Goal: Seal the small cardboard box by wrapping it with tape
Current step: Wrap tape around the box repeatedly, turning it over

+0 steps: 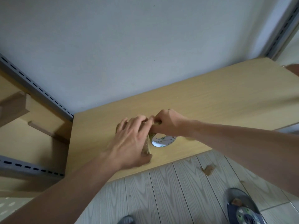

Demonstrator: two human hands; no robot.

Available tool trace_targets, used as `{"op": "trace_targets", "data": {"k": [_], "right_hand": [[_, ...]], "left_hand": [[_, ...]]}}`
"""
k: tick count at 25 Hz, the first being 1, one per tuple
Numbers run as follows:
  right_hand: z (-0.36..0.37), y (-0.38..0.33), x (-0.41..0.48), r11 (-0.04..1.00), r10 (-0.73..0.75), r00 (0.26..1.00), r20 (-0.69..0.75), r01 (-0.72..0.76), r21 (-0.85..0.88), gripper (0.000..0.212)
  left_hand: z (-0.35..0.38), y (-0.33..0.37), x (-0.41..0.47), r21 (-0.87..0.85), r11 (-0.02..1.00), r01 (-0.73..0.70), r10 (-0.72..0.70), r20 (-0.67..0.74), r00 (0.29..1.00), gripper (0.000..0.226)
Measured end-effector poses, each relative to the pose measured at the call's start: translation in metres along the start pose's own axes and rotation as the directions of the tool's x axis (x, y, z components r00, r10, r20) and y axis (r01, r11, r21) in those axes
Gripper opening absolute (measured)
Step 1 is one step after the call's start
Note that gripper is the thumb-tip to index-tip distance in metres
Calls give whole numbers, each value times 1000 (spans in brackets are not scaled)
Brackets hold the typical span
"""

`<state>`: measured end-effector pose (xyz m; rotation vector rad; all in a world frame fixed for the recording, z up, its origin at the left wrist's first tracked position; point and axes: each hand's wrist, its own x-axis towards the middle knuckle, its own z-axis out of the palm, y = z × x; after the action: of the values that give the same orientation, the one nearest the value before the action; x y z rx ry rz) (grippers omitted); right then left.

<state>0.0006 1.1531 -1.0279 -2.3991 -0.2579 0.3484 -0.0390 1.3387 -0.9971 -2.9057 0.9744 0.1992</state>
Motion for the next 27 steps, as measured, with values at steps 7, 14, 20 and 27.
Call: {"op": "trace_targets", "data": {"k": [7, 14, 20, 27], "right_hand": [[-7, -13, 12, 995, -49, 993, -110, 58, 78, 52], [-17, -29, 17, 919, -244, 968, 63, 210, 334, 53], [1, -62, 31, 953, -252, 950, 183, 211, 217, 49], [-40, -49, 24, 934, -286, 951, 113, 303, -189, 57]], "left_hand": [[14, -31, -9, -458, 887, 56, -153, -178, 972, 130], [36, -81, -29, -660, 739, 135, -199, -22, 980, 125], [57, -83, -29, -669, 705, 236, -157, 176, 972, 93], [61, -89, -34, -724, 639, 260, -117, 243, 963, 112]]}}
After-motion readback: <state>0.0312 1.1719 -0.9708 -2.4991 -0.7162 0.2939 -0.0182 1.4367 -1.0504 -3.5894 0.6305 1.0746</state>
